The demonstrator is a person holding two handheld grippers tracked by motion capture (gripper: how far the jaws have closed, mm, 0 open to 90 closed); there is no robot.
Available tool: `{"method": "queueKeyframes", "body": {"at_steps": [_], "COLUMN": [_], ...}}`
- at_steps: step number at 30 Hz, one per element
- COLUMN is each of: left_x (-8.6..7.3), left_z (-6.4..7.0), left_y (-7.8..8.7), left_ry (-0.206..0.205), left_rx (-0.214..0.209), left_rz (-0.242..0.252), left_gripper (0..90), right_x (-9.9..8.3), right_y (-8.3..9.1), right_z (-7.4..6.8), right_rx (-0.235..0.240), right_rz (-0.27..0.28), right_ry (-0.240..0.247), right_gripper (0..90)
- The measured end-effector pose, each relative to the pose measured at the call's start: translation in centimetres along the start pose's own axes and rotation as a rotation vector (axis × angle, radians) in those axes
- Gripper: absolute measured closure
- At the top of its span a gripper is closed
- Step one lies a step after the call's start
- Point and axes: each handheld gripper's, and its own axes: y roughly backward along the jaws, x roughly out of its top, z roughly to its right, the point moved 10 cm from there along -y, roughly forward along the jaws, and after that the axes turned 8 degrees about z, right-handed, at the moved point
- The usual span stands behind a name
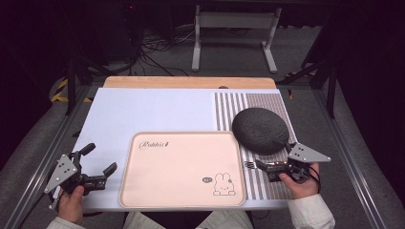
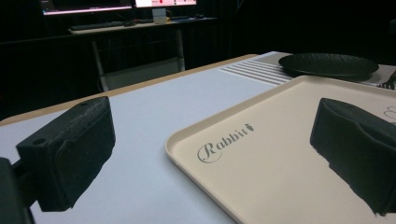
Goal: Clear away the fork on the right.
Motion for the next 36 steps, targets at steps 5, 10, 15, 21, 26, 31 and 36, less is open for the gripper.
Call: {"method": "queueKeyframes", "body": {"at_steps": [5,10,15,21,26,31,36], "left_x": [0.1,0.0,0.1,0.1,0.0,0.1,0.1], "left_z": [0.0,0.0,0.0,0.0,-0.1,0.0,0.0], "left_y": [0.0,0.0,0.0,0.0,0.1,0.0,0.1], "left_ry": [-0.002,-0.001,-0.003,-0.003,0.000,0.001,0.003], "left_rx": [0.002,0.002,0.002,0.003,0.004,0.001,0.001], "left_rz": [0.001,-0.001,-0.001,0.000,-0.001,-0.001,0.000], "left_gripper": [0.7,0.7,0.7,0.7,0.6,0.7,0.7], "right_x": [0.2,0.7,1.5,2.4,3.0,3.4,2.6], "right_y": [-0.2,-0.2,-0.6,-1.9,-2.7,-3.0,-3.1], "right_z": [-0.1,-0.1,0.1,0.4,0.7,0.8,0.2], "right_rx": [0.007,0.010,0.014,0.041,0.047,0.064,0.135], "right_rz": [0.007,0.015,0.026,0.047,0.027,-0.013,-0.136], "right_ry": [-0.003,0.002,0.000,-0.048,-0.026,-0.009,0.027], "right_gripper": [2.1,2.1,2.1,1.4,1.4,1.7,6.0]}}
